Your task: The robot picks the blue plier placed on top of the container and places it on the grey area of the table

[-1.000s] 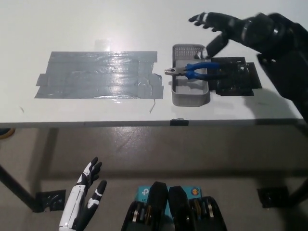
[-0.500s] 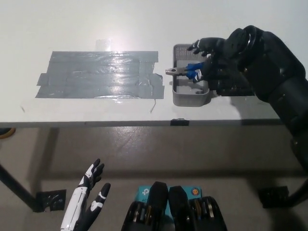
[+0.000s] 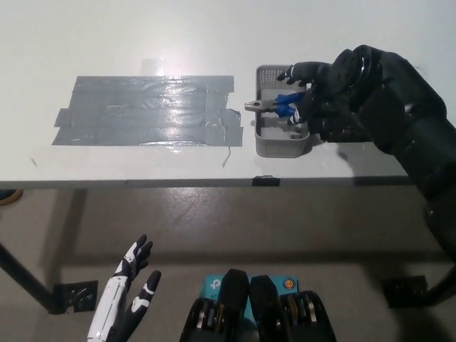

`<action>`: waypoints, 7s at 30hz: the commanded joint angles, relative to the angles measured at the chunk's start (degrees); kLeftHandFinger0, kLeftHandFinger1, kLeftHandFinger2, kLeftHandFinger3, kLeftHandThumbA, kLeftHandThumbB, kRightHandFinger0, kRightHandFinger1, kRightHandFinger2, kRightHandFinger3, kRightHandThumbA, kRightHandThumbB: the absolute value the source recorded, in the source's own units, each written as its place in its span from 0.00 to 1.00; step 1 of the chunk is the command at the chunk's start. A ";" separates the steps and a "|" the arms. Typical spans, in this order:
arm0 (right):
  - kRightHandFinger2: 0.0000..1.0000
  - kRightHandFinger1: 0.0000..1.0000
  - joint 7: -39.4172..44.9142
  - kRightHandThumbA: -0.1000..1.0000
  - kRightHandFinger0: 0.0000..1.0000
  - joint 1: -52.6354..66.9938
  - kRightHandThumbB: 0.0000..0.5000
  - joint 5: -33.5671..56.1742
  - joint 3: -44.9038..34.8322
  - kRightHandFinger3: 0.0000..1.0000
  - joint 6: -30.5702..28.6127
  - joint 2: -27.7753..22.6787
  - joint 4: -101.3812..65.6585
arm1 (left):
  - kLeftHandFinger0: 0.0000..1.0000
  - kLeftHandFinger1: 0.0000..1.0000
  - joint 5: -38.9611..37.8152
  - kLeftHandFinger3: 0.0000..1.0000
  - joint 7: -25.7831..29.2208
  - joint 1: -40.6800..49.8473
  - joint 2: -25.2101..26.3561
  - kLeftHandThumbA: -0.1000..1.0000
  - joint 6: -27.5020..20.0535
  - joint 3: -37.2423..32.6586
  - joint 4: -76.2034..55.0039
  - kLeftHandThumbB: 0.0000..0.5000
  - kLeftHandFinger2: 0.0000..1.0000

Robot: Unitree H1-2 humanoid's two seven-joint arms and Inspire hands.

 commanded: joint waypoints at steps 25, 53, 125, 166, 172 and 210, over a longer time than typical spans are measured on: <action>1.00 1.00 -5.20 0.57 1.00 -2.65 0.67 -3.86 0.10 1.00 -4.61 4.81 5.99 | 1.00 1.00 -2.11 1.00 -0.61 -0.65 0.70 0.95 -2.48 0.28 -1.23 0.32 1.00; 0.32 0.14 -30.40 0.00 0.00 5.84 0.34 -12.27 5.02 0.39 -10.79 4.99 8.24 | 1.00 0.93 -4.03 1.00 -2.17 0.67 2.29 1.00 -2.59 0.71 -1.65 0.27 0.99; 1.00 1.00 -41.54 0.57 1.00 -1.91 0.57 -17.99 7.29 1.00 -14.34 22.75 15.84 | 1.00 1.00 0.12 1.00 -1.80 1.73 -0.50 0.99 -2.18 -0.40 -3.24 0.41 1.00; 1.00 1.00 -28.26 1.00 1.00 17.21 0.61 13.67 -32.78 1.00 -14.81 -12.31 -68.44 | 1.00 1.00 -1.45 1.00 0.12 -12.52 -0.27 1.00 -0.32 2.31 -0.07 0.30 1.00; 1.00 1.00 -28.81 1.00 1.00 33.87 0.60 17.29 -37.51 1.00 -14.27 -18.27 -86.35 | 1.00 1.00 -1.71 1.00 0.02 -15.27 -0.10 1.00 0.33 2.79 1.85 0.28 1.00; 1.00 1.00 -30.18 0.94 1.00 79.59 0.35 17.23 -23.19 1.00 -25.26 3.01 -73.10 | 1.00 1.00 -2.16 1.00 -0.85 1.34 -1.07 0.97 -1.72 2.40 -1.23 0.37 1.00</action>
